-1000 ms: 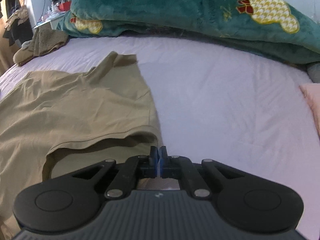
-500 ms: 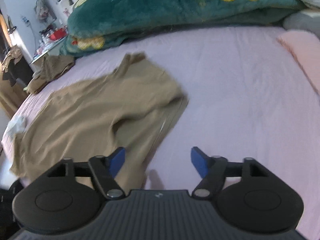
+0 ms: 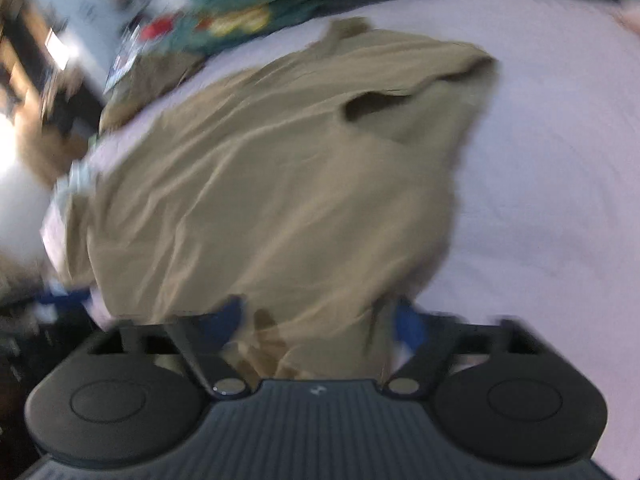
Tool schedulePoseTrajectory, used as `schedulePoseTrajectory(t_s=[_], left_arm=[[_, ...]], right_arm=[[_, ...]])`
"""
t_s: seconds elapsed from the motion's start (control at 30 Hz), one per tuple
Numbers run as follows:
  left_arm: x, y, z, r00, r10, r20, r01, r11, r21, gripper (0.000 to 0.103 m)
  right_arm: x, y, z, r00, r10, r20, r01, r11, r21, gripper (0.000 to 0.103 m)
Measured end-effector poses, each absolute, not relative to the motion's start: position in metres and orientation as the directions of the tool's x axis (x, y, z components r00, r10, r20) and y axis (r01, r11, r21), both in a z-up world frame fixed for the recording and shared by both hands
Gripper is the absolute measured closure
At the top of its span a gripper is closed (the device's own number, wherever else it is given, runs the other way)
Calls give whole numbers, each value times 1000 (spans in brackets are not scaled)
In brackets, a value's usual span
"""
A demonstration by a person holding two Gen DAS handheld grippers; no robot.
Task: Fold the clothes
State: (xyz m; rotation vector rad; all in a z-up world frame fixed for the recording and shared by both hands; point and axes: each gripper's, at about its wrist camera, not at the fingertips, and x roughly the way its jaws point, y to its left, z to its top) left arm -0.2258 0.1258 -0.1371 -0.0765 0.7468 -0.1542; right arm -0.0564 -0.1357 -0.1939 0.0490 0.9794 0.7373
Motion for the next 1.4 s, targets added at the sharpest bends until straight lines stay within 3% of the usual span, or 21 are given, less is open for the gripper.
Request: schedulePoseTrajectory(t_s=[0.37,0.43,0.53,0.77,0.83,0.97,1.0,1.17,1.4], left_arm=[[-209,157,-140,725,-74,-685,-1,994,-108,60],[-208,160,-141,724,-69,-686,-10,994,-110,60],[-209,165,-140,727,-56,-684,-25,994,-108,60],[-212,181,-134,734,-25,-679,-54,994,-94,60],[-213,182,-130,735,-17,-678,-52,995,-82,60],[-221,186,-120,740,21,-673,-48,999,-21,60],[-226,189,-117,741,36,-671,-53,999,-5,59],[-258,223,-106,731,130,-669,-101,991,83,50],[-299,285,-115,677,208,-706,-177,977,118,48]], right_arm=[[-85,-144,-122,441,541,-716,-603,770,211,97],[-93,-146,-107,448,569,-690,-605,761,235,96],[-105,-147,-100,418,586,-694,-610,747,263,86],[-112,-176,-100,463,550,-695,-528,801,282,83],[-109,-175,-101,462,526,-714,-484,824,294,77],[-121,-151,-109,434,520,-736,-501,818,282,32],[-126,-144,-111,427,521,-739,-512,813,278,26],[-158,-113,-123,428,532,-731,-517,807,285,15],[-180,-128,-148,433,462,-774,-419,863,281,14]])
